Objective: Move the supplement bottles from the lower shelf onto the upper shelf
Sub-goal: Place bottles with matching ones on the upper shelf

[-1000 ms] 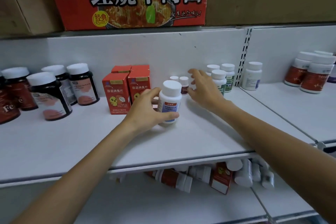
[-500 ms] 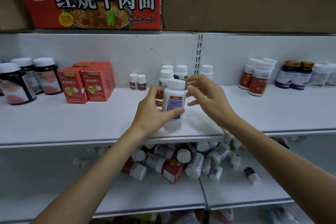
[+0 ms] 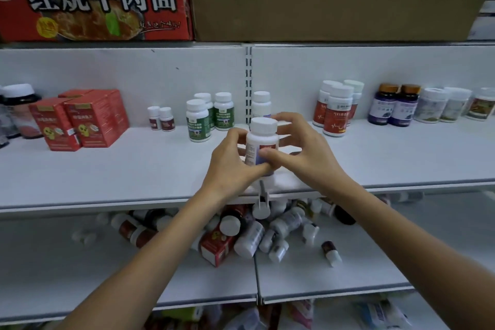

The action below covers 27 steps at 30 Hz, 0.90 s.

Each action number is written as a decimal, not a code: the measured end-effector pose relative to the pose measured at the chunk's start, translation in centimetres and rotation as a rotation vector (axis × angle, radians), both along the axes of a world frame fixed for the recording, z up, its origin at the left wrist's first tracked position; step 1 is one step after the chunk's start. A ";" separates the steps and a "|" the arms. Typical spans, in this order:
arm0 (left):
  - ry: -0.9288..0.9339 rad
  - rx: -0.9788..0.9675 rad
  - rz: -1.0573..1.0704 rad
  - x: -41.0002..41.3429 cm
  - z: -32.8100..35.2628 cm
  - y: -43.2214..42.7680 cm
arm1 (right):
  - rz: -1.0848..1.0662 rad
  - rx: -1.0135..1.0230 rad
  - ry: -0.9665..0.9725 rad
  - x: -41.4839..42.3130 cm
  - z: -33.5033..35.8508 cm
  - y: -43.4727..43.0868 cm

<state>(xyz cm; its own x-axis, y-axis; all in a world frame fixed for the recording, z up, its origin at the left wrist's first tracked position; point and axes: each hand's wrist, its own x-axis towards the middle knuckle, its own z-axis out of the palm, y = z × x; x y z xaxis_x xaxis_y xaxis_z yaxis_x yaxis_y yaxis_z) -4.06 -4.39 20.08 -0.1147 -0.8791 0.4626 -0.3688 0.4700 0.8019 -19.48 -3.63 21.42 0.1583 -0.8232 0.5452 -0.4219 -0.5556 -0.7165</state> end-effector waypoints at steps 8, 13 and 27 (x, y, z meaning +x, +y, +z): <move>-0.734 0.013 -0.007 -2.0 -0.7 -4.6 | -0.243 -0.070 0.019 -3.7 -0.5 -6.6; -0.715 0.077 -0.038 -1.7 -1.0 -5.4 | -0.291 0.000 0.152 -4.6 -0.8 -11.9; -0.694 0.013 -0.031 -1.8 -1.4 -5.5 | -0.362 0.044 0.300 -3.9 -0.9 -18.7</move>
